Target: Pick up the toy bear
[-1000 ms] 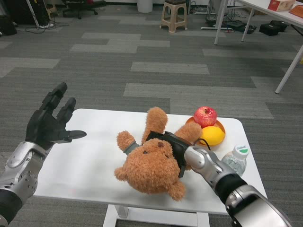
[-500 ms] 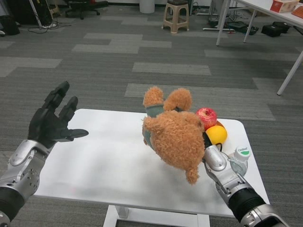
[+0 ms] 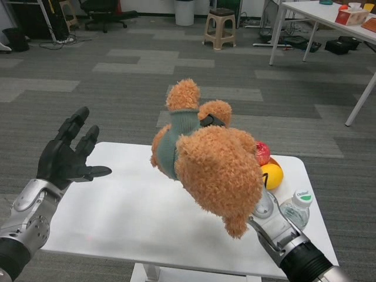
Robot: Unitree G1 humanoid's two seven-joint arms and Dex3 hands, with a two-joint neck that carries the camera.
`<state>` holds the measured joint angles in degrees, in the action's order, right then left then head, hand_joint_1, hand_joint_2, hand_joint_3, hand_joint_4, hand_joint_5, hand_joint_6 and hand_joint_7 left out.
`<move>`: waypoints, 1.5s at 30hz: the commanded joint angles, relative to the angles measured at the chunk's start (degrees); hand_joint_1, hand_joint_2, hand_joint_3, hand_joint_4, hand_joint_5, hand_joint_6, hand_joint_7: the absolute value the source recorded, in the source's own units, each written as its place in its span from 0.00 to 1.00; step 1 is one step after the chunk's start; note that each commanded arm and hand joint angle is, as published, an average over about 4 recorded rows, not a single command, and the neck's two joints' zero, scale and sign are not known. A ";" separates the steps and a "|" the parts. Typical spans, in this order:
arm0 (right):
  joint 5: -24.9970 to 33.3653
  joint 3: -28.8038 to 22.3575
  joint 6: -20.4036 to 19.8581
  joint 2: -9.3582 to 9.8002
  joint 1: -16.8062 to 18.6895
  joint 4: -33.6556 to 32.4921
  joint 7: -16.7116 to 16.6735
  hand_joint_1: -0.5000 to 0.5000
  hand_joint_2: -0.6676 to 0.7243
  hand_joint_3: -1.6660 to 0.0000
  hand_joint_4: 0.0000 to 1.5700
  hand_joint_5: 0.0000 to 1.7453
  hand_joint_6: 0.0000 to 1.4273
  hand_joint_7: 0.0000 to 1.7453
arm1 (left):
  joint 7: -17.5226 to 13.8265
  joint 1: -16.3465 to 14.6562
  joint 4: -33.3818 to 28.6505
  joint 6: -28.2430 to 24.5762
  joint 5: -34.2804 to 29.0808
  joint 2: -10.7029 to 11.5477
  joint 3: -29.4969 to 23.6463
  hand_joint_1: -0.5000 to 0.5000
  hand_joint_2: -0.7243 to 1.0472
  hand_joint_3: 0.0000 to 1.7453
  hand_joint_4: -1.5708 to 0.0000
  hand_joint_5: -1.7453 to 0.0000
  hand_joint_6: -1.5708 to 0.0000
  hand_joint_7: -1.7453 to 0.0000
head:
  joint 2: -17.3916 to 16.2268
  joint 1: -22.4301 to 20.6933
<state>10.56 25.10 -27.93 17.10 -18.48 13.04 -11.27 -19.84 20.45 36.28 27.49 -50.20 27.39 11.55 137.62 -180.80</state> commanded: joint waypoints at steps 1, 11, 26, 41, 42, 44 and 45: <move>2.34 1.53 -2.46 -0.16 -1.97 -2.06 -1.36 0.04 0.05 0.05 0.75 0.89 0.92 0.73 | 0.06 0.56 0.55 0.10 0.28 0.23 -0.37 0.24 0.55 0.05 1.00 1.00 1.00 0.88 | 0.43 0.04; 7.32 3.86 -7.41 -0.79 -2.72 -4.25 -4.04 0.03 0.09 0.13 0.91 0.89 0.94 0.69 | 0.13 0.38 0.09 0.10 0.30 0.30 -0.28 0.24 0.55 0.04 1.00 1.00 1.00 0.88 | 1.18 0.16; 15.10 4.87 -16.72 -1.94 -2.96 -4.30 -11.31 0.08 0.09 0.19 1.00 0.94 0.95 0.68 | 0.15 -0.14 -0.24 0.15 0.41 0.38 0.05 0.24 0.55 0.03 1.00 1.00 1.00 0.88 | 1.99 0.88; 15.06 2.94 -16.63 -2.90 -3.31 1.63 -11.45 0.08 0.09 0.19 1.00 0.94 0.94 0.68 | 0.15 -0.14 -0.42 0.19 0.59 0.16 -0.04 0.24 0.55 0.05 1.00 1.00 1.00 0.88 | 2.32 1.76; 15.04 2.85 -16.63 -3.01 -3.40 2.25 -11.42 0.08 0.09 0.19 1.00 0.94 0.94 0.68 | 0.15 -0.14 -0.55 0.19 0.61 0.14 -0.04 0.24 0.55 0.05 1.00 1.00 1.00 0.88 | 2.35 1.88; 15.01 2.69 -16.63 -3.21 -3.58 3.41 -11.38 0.08 0.09 0.19 1.00 0.94 0.94 0.68 | 0.15 -0.14 -0.86 0.19 0.63 0.10 -0.06 0.24 0.55 0.05 1.00 1.00 1.00 0.88 | 2.35 1.88; 15.01 2.63 -16.63 -3.30 -3.67 3.96 -11.36 0.08 0.09 0.19 1.00 0.94 0.94 0.68 | 0.15 -0.14 -1.04 0.19 0.63 0.08 -0.08 0.24 0.55 0.05 1.00 1.00 1.00 0.88 | 2.35 1.88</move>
<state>25.18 28.57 -43.88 14.20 -20.53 16.14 -22.48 -19.83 20.44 35.82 27.49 -50.04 27.39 11.71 139.98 -178.92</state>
